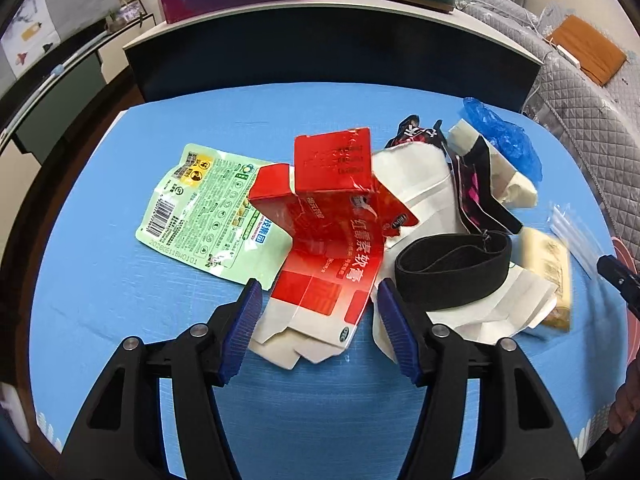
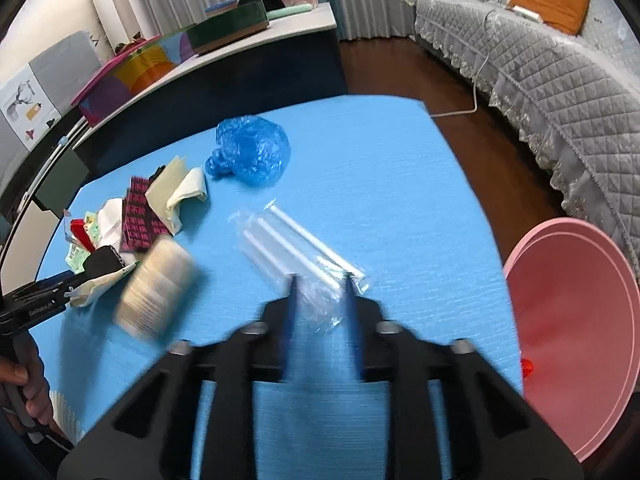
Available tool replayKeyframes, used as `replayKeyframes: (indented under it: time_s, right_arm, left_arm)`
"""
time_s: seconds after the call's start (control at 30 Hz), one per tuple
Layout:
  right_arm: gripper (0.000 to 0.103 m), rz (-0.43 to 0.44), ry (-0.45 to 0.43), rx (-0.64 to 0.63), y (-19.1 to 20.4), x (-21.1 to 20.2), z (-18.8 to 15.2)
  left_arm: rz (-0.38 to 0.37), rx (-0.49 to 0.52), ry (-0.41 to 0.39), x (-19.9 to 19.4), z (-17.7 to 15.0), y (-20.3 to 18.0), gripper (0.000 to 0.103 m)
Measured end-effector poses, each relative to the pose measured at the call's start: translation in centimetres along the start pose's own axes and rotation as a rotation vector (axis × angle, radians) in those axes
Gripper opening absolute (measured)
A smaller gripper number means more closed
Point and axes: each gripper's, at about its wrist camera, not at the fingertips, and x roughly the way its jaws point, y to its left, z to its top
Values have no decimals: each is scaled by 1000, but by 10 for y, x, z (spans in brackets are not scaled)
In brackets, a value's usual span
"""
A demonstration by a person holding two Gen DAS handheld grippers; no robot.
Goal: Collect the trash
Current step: 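Grasp the clear straw pack with right tool while left tool reaches red box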
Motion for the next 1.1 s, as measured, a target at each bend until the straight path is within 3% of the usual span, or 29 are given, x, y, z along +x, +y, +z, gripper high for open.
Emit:
replayKeyframes:
  time_s: [0.13, 0.6, 0.67, 0.77, 0.83, 0.93, 0.97, 1.0, 1.03, 1.1]
  right_arm:
    - [53, -9, 6, -17, 1, 3, 1]
    - [65, -85, 44, -122, 17, 26, 1]
    - [62, -97, 40, -134, 19, 27, 1]
    - [49, -104, 34, -147, 19, 26, 0]
    - [26, -92, 34, -149, 18, 24, 0]
    - [3, -69, 43, -150, 19, 23, 0]
    - [1, -63, 44, -148, 19, 22, -1]
    - [1, -61, 41, -147, 19, 21, -1]
    - [1, -60, 36, -146, 19, 19, -1]
    - [0, -54, 23, -138, 18, 13, 0]
  left_arm:
    - [7, -1, 1, 1, 2, 1, 60]
    - [16, 0, 27, 4, -2, 8, 60]
    - [12, -3, 29, 5, -2, 9, 60]
    - [-1, -4, 31, 5, -1, 10, 53]
    - [-4, 0, 28, 4, 0, 9, 46]
    - [8, 10, 14, 1, 1, 8, 32]
    - [7, 6, 5, -1, 1, 8, 26]
    - [4, 2, 0, -2, 2, 9, 8]
    - [1, -6, 2, -3, 2, 11, 0]
    - [4, -36, -4, -6, 2, 16, 0]
